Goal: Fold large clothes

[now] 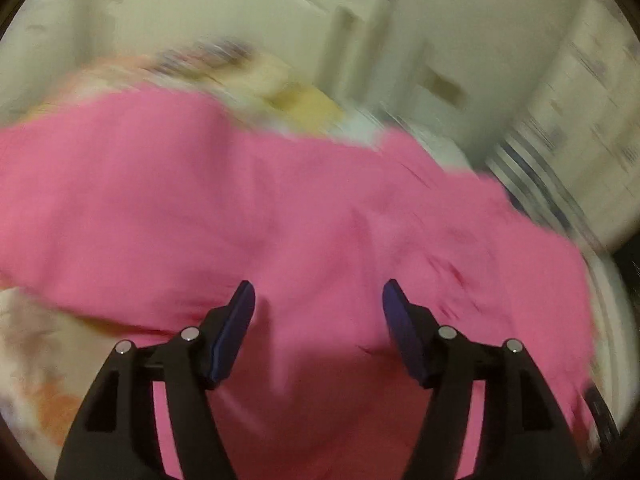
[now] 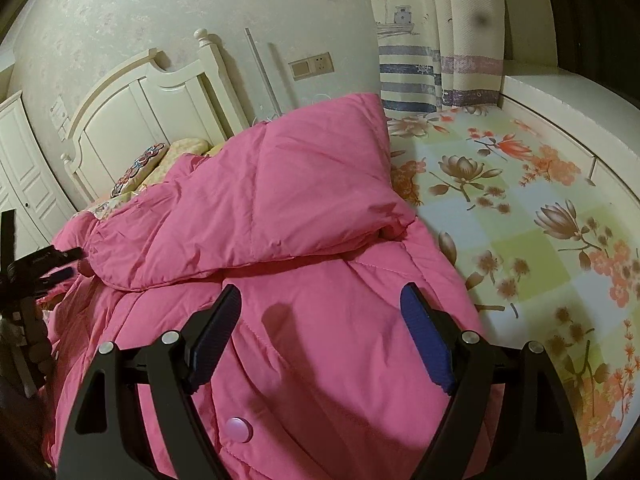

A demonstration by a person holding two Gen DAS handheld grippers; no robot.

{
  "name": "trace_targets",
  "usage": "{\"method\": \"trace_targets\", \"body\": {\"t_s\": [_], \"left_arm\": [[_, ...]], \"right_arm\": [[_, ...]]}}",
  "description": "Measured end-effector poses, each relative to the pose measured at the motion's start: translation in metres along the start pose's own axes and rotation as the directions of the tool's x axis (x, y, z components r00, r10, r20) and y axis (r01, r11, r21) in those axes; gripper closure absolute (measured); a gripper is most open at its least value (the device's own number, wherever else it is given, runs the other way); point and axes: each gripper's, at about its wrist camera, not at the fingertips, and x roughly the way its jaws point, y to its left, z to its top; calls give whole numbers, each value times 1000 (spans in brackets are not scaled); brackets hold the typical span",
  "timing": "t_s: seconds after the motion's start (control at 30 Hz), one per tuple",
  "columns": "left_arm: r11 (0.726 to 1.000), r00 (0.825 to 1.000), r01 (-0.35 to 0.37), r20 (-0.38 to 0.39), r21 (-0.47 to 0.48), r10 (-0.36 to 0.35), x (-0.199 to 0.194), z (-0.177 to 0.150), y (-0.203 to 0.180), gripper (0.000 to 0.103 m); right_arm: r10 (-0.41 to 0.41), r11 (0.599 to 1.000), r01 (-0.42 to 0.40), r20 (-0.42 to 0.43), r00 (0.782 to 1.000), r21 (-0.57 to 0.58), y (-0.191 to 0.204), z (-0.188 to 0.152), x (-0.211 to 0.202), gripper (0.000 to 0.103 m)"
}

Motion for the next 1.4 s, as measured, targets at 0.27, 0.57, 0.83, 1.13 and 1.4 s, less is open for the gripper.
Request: {"method": "trace_targets", "body": {"t_s": [0.27,0.57,0.83,1.13,1.4], "left_arm": [[894,988,-102,147,436,41,-28,-22,-96,18],[891,993,-93,108,444,50,13,-45,-80,17],[910,974,-102,225,401,10,-9,-52,-80,17],[900,986,-49,167,433,-27,-1,-49,-86,8],[960,971,63,203,274,-122,-19,-28,-61,8]], "right_arm": [[-11,1000,11,4,1000,-7,-1,-2,-1,24],[-78,985,74,-19,997,-153,21,30,-11,42],[-236,899,152,-163,958,-412,51,58,69,50],[-183,945,111,-217,959,-308,41,85,91,47],[-62,994,58,-49,997,-88,12,138,63,48]]}}
